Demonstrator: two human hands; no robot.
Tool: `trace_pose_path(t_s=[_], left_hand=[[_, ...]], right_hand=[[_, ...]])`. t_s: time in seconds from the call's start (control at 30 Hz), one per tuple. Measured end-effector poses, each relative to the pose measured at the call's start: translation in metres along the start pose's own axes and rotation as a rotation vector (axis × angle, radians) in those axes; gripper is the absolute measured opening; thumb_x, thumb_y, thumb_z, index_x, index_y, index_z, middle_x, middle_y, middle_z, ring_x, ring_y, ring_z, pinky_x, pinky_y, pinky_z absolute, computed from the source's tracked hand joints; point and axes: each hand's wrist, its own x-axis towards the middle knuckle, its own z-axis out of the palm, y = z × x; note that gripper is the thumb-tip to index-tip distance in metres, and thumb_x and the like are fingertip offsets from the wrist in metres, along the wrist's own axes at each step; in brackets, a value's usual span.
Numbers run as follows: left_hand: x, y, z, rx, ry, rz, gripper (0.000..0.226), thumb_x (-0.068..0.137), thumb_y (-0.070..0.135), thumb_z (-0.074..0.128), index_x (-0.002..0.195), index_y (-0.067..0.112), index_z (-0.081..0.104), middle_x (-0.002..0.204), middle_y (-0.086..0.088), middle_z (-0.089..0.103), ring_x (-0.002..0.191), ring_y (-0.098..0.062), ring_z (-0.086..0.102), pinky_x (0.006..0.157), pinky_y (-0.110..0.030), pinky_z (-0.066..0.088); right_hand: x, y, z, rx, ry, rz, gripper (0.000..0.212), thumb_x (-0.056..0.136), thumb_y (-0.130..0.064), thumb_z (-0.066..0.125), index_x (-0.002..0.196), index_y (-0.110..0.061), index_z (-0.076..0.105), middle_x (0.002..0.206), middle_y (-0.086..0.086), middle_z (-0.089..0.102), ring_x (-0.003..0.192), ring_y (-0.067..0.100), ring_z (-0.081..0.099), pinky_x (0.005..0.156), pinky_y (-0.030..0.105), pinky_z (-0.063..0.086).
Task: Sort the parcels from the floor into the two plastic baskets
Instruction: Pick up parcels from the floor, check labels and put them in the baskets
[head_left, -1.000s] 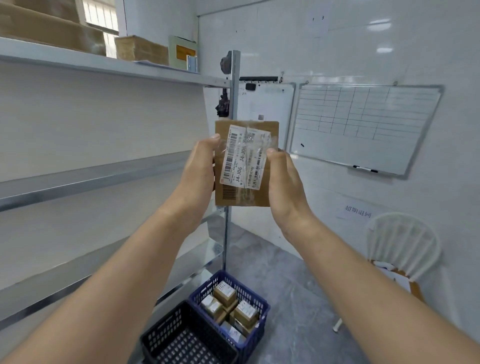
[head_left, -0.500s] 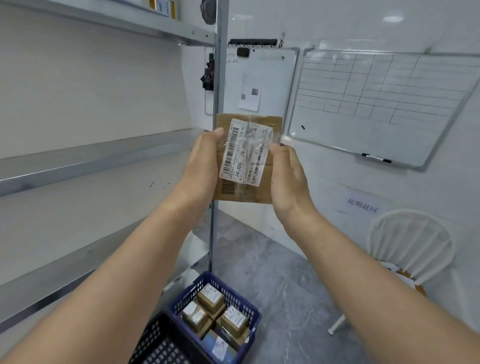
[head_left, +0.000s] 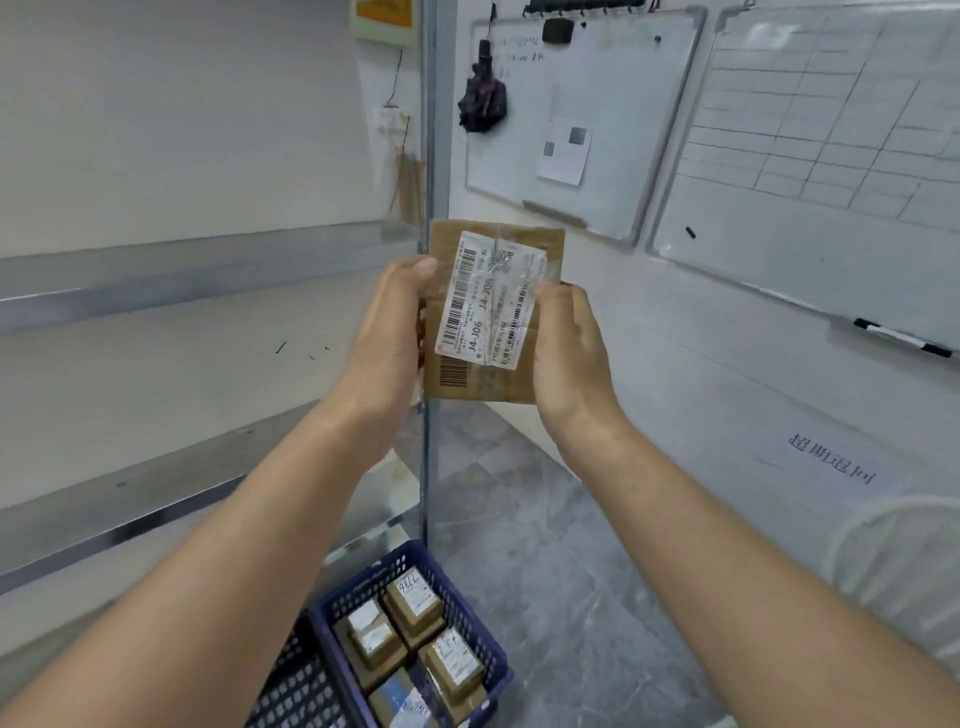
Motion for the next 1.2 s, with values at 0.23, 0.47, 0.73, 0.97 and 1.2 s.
trace_pose_path(t_s=[0.23,0.47,0.73,0.97,1.2], left_hand=[[0.006,-0.030,0.051,0.006,0.256,-0.103,0.032,0.105,0.044,0.036,0.103,0.031,0.065,0.072,0.018,0.073,0.082,-0.008,0.070,0.092,-0.039,0.054],[0.017,-0.048,0.024,0.092,0.373,-0.175,0.035,0.098,0.052,0.038,0.113,0.037,0.065,0.103,-0.001,0.068,0.104,-0.023,0.068,0.103,-0.048,0.052],[0.051,-0.106,-0.051,0.075,0.382,-0.295,0.039,0.094,0.053,0.037,0.117,0.045,0.068,0.109,0.004,0.073,0.107,-0.025,0.069,0.108,-0.054,0.047],[0.076,-0.161,-0.091,0.045,0.388,-0.397,0.044,0.090,0.055,0.039,0.118,0.041,0.070,0.112,-0.001,0.071,0.109,-0.024,0.069,0.105,-0.053,0.050],[0.087,-0.213,-0.089,0.061,0.490,-0.496,0.040,0.093,0.056,0.040,0.114,0.044,0.071,0.112,0.002,0.072,0.111,-0.025,0.068,0.105,-0.051,0.050]], right_hand=[[0.061,0.045,-0.025,-0.050,-0.254,0.049,0.061,0.093,-0.072,0.034,0.123,-0.028,0.063,0.120,-0.005,0.074,0.110,0.012,0.069,0.098,0.041,0.055],[0.082,0.079,0.017,-0.051,-0.371,0.125,0.077,0.081,-0.085,0.034,0.123,-0.030,0.066,0.133,0.003,0.069,0.122,0.024,0.066,0.111,0.054,0.050],[0.098,0.109,0.083,-0.045,-0.400,0.178,0.076,0.073,-0.079,0.036,0.125,-0.031,0.063,0.131,0.004,0.067,0.117,0.018,0.067,0.098,0.044,0.059],[0.111,0.160,0.127,-0.110,-0.410,0.213,0.058,0.099,-0.065,0.036,0.138,-0.027,0.056,0.121,-0.005,0.069,0.103,-0.002,0.068,0.084,0.027,0.060],[0.141,0.227,0.144,-0.158,-0.517,0.250,0.037,0.115,-0.035,0.033,0.134,-0.013,0.056,0.103,-0.015,0.059,0.069,-0.027,0.055,0.055,0.002,0.041]])
